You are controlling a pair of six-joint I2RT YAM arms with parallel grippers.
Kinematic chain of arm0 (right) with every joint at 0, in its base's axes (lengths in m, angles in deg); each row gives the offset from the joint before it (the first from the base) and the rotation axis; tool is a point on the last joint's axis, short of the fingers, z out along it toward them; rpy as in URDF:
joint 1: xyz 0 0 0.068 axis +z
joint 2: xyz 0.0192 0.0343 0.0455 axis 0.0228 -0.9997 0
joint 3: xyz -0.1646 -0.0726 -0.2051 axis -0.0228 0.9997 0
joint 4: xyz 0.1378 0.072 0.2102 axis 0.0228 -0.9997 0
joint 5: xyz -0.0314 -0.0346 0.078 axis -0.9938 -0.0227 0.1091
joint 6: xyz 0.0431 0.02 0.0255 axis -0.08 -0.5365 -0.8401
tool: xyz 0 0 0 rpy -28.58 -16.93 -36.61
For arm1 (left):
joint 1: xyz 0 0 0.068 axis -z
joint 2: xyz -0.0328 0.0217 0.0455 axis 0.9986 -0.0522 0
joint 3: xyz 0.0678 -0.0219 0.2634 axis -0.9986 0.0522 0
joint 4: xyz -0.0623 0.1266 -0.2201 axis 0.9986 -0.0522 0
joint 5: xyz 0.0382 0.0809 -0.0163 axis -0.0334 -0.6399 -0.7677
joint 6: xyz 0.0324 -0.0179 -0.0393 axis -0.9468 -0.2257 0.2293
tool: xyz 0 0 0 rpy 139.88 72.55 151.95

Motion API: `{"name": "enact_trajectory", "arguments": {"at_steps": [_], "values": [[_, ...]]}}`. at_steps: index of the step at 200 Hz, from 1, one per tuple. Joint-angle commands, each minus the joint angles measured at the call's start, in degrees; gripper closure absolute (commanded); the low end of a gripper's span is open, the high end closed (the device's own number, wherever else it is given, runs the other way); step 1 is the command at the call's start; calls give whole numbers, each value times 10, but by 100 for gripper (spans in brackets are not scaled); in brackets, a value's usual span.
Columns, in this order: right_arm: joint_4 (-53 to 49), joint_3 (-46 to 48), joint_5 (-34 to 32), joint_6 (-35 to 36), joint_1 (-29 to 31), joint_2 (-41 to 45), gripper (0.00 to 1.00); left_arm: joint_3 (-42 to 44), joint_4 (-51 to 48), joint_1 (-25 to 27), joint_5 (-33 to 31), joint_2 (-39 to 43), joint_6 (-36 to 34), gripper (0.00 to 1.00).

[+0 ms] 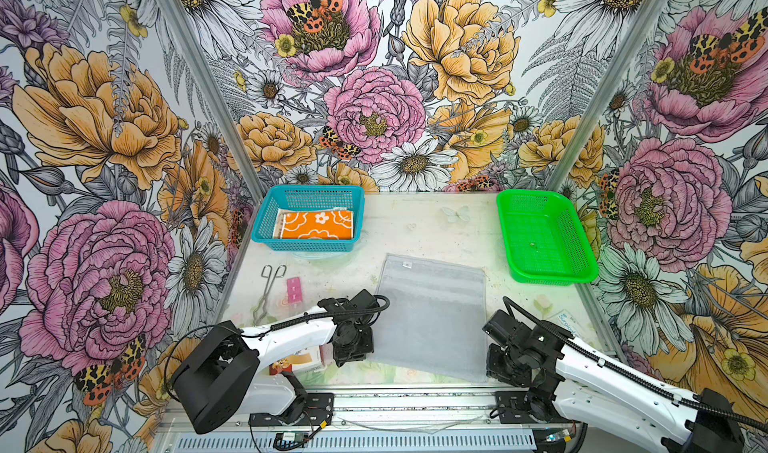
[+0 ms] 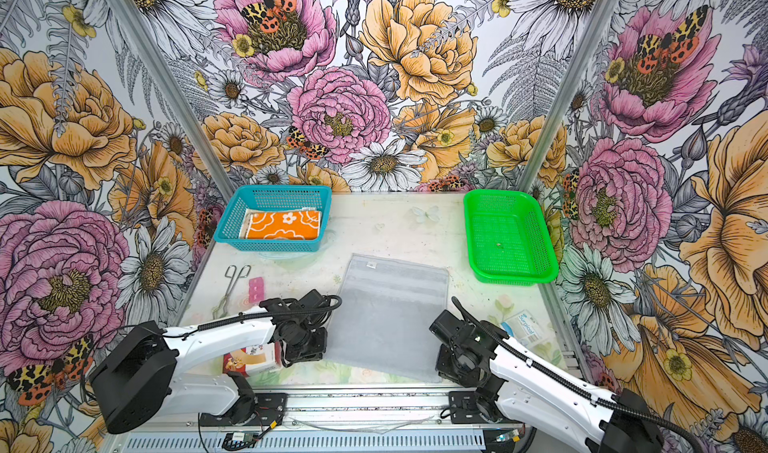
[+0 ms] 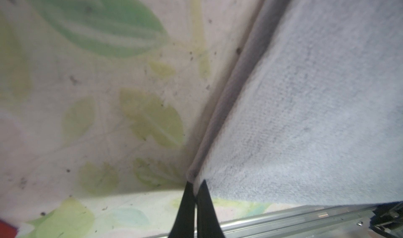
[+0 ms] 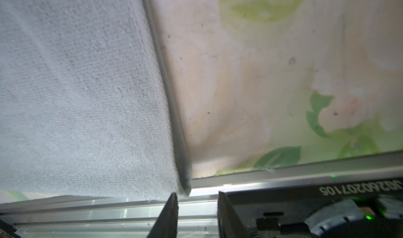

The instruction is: Fold and stack the towels

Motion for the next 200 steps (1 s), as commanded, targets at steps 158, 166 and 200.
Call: {"name": "enact_trajectory", "arguments": {"at_steps": [158,166,200], "values": [[135,86,-43,-122,79,-19,96,-3,14,2,5,-11,-13,100],[135,85,-43,-120,78,-20,100,-3,14,3,5,-11,-13,100],[123,70,-40,-115,79,-12,100,-2,14,5,18,6,-10,100]]}}
